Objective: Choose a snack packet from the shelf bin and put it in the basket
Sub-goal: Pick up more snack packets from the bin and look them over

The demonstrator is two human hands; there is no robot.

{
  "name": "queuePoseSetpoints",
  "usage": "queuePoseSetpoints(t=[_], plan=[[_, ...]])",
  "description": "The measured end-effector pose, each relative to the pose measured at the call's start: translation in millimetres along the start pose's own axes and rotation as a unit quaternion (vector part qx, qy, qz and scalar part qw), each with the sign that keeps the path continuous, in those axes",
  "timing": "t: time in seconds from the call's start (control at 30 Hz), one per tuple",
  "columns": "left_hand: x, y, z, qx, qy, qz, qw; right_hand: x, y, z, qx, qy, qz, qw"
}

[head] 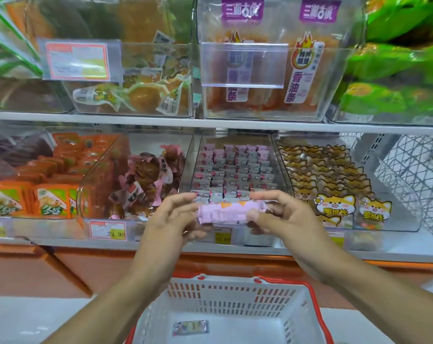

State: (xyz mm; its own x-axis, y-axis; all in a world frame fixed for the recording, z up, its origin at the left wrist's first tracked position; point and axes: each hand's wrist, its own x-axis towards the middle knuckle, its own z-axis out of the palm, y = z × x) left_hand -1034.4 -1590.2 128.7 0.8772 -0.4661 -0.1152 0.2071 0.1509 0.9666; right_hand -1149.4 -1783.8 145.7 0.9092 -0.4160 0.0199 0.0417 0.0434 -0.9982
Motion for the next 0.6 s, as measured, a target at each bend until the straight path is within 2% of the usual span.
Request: queuePoseSetpoints(t=[0.13,0.2,0.27,0.4,0.47,0.53,0.6], plan=[[-6,2,0,0.081,-0.078,0.018,0.993,4,5,2,0.031,0.012,0.081,0.996],[-7,3,1,0.101,-0.074,0.014,0.992,6,6,3,0.053,0.013,0.125,0.991],[-8,3,3,0.059,-0.059,-0.004,0.997,7,5,1,0.042,0.004,0.136,0.990],[-4,3,6,-0.004,-0.009,-0.078,0.997,8,1,-6,-0.008,-0.068,0.072,0.995],[-3,2,7,-0.014,-0.009,-0.116,0.993,7,2,-7,-0.070,-0.090,0.017,0.993],[-5,3,9,0.015,-0.030,-0.139,0.990,4,4,-5,-0.115,-0.086,-0.027,0.989],[-6,2,9,0.037,-0.041,-0.140,0.989,3,7,-3,-0.081,-0.067,-0.031,0.994]])
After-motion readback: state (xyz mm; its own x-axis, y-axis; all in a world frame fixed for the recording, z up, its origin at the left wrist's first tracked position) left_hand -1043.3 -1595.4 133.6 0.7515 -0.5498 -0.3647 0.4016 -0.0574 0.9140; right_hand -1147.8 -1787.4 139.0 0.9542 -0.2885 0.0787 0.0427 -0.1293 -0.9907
